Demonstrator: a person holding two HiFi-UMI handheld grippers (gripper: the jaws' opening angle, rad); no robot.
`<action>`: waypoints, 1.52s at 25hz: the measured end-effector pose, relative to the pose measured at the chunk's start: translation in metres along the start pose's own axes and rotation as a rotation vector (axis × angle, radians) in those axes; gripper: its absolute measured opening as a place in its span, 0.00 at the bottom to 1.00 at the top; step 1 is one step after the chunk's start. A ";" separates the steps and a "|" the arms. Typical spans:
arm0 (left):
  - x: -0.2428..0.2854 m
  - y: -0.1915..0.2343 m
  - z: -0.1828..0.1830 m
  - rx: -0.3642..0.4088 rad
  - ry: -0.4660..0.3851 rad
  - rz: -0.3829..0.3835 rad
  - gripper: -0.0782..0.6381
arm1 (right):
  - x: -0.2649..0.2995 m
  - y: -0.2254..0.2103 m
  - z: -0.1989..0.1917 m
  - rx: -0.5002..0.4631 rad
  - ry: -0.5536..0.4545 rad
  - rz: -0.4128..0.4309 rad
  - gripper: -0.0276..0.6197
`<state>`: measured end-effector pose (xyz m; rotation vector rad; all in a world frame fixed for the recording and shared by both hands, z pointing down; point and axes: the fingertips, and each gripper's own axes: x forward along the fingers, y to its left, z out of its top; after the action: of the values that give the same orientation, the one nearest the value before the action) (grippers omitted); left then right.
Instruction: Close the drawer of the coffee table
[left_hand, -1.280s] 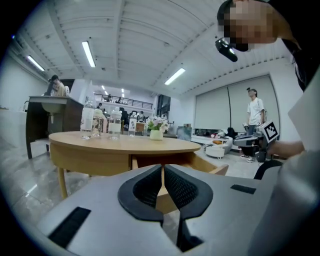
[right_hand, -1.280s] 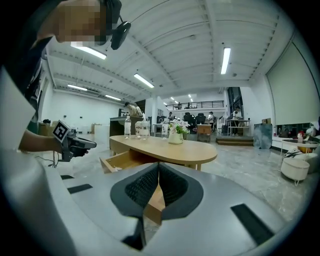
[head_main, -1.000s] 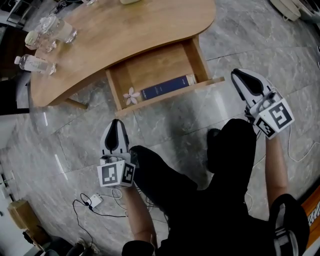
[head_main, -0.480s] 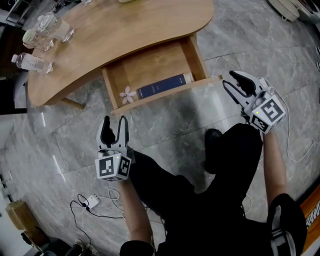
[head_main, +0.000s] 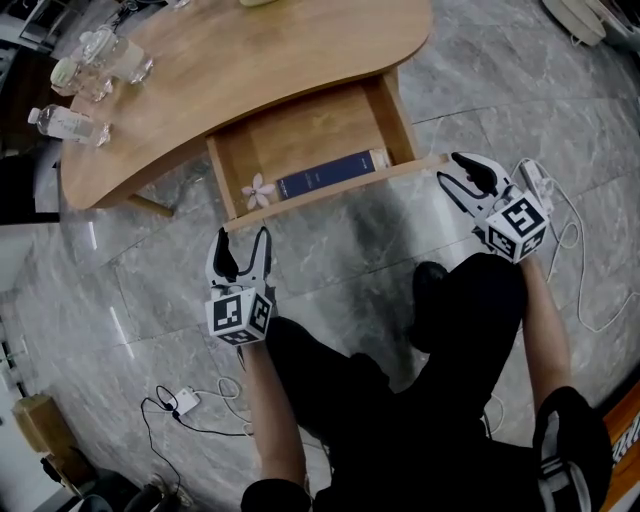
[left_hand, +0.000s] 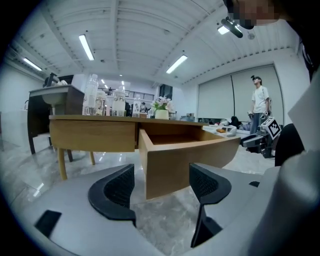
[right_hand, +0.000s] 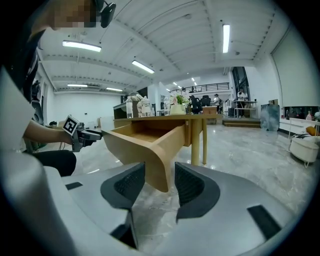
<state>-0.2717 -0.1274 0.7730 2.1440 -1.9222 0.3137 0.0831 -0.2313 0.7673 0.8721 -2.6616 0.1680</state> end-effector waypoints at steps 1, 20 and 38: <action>0.002 0.001 -0.002 0.001 0.004 0.003 0.58 | 0.002 0.001 -0.003 0.001 0.002 -0.001 0.28; 0.020 0.003 -0.016 0.000 -0.005 0.024 0.52 | 0.024 0.000 -0.012 -0.018 0.024 -0.004 0.28; 0.013 0.007 0.011 -0.008 -0.061 -0.002 0.42 | 0.020 -0.004 0.014 -0.017 0.010 -0.017 0.27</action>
<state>-0.2772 -0.1436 0.7668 2.1744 -1.9506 0.2430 0.0667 -0.2485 0.7615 0.8855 -2.6420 0.1453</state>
